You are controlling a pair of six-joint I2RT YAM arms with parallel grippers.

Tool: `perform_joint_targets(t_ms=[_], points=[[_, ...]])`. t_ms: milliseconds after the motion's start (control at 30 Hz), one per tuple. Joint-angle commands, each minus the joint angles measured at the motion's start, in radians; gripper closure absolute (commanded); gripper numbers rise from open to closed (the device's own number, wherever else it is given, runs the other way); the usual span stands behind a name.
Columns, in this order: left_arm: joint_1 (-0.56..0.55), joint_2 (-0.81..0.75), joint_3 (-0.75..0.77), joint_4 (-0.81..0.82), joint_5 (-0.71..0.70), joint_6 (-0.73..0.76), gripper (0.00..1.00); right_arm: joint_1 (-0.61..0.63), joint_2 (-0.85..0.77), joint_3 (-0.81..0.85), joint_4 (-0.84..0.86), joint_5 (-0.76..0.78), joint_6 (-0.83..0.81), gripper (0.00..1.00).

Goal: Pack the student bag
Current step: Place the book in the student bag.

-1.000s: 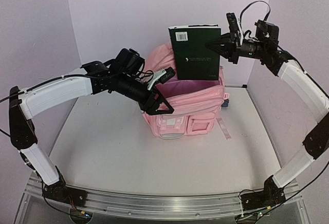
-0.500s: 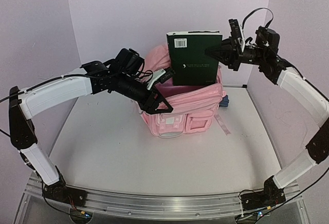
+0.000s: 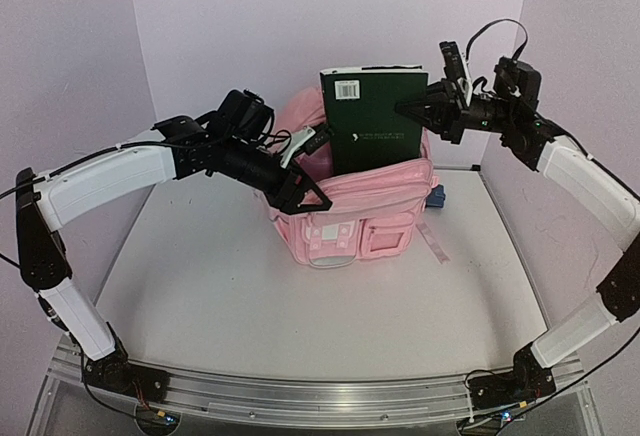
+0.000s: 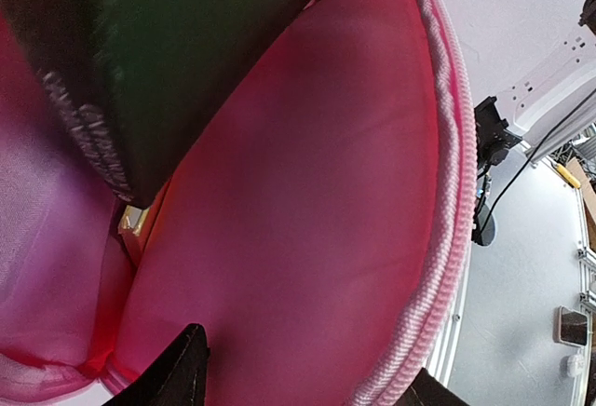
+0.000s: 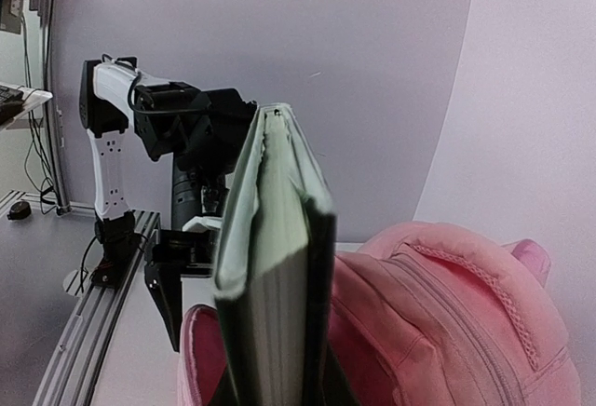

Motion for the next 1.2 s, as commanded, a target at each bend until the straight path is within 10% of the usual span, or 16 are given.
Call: perform_joint_targets(t_ms=[0,200,467,633,700,933,1167], points=[[0.019,-0.024,-0.009,-0.028,-0.019,-0.013,0.43,0.026,0.049,0.014,0.077,0.076,-0.044,1.00],[0.019,-0.022,-0.007,-0.022,-0.010,-0.021,0.43,0.041,0.145,0.059,0.077,0.122,-0.074,0.99],[0.020,-0.025,-0.005,-0.020,-0.025,-0.032,0.42,0.044,0.162,0.039,0.083,0.183,-0.077,0.37],[0.025,-0.034,-0.007,-0.016,-0.047,-0.042,0.42,0.043,0.121,0.015,0.085,0.221,-0.069,0.25],[0.029,-0.042,-0.014,-0.008,-0.045,-0.042,0.41,0.044,0.102,0.007,0.086,0.225,-0.061,0.29],[0.041,-0.082,-0.049,0.007,-0.040,-0.079,0.41,0.043,0.053,0.018,0.086,0.134,0.048,0.96],[0.071,-0.094,-0.063,-0.009,-0.027,-0.074,0.40,0.042,0.028,0.068,0.086,-0.073,0.180,1.00]])
